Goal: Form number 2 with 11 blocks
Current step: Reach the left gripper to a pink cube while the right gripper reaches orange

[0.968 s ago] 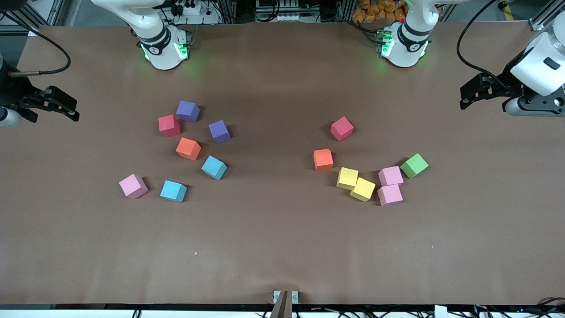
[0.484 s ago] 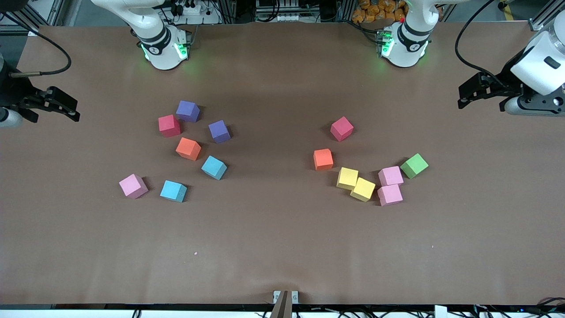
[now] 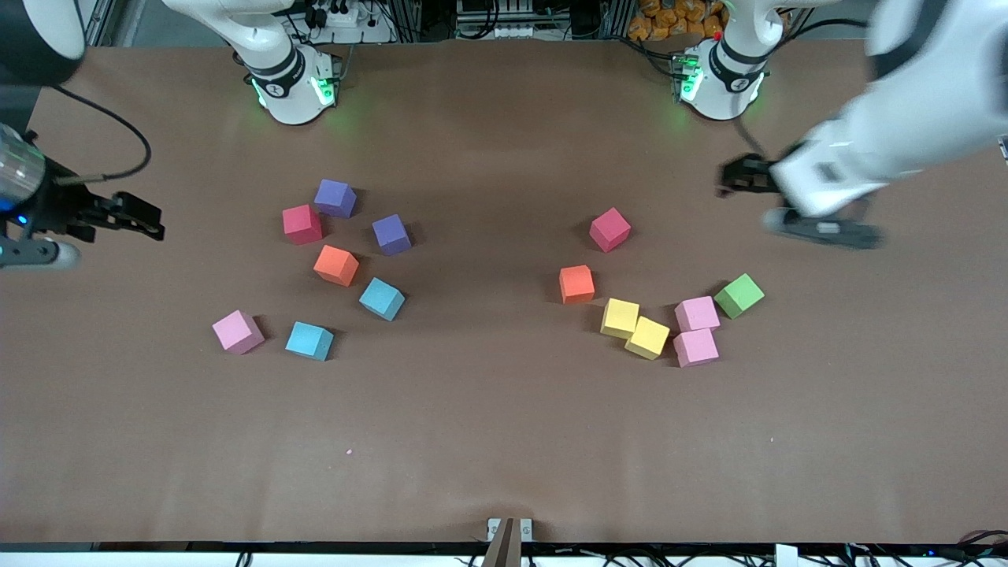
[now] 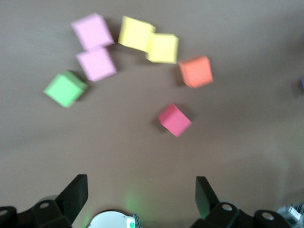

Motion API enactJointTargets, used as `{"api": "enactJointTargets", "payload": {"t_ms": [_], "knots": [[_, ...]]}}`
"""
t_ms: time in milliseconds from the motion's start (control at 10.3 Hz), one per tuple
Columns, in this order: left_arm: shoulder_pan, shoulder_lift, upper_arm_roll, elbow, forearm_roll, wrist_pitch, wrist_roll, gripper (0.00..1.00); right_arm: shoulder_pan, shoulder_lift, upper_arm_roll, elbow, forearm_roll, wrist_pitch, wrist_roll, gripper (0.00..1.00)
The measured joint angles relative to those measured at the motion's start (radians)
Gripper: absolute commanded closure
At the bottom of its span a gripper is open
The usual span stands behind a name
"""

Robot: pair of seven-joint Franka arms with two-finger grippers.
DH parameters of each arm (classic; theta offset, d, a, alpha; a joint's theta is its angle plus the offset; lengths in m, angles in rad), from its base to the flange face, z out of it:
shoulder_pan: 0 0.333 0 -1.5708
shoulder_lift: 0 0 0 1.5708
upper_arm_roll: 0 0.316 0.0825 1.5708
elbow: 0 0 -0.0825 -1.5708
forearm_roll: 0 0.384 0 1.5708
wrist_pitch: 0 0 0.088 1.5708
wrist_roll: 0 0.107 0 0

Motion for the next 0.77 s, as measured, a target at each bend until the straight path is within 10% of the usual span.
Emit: {"api": "enactJointTargets", "payload": {"t_ms": [774], "knots": [[-0.014,0.007,-0.192,-0.446,0.02,0.476,-0.152,0.0,-0.015,0.033,0.005,-0.323,-0.001,0.384,-0.007,0.0]]}}
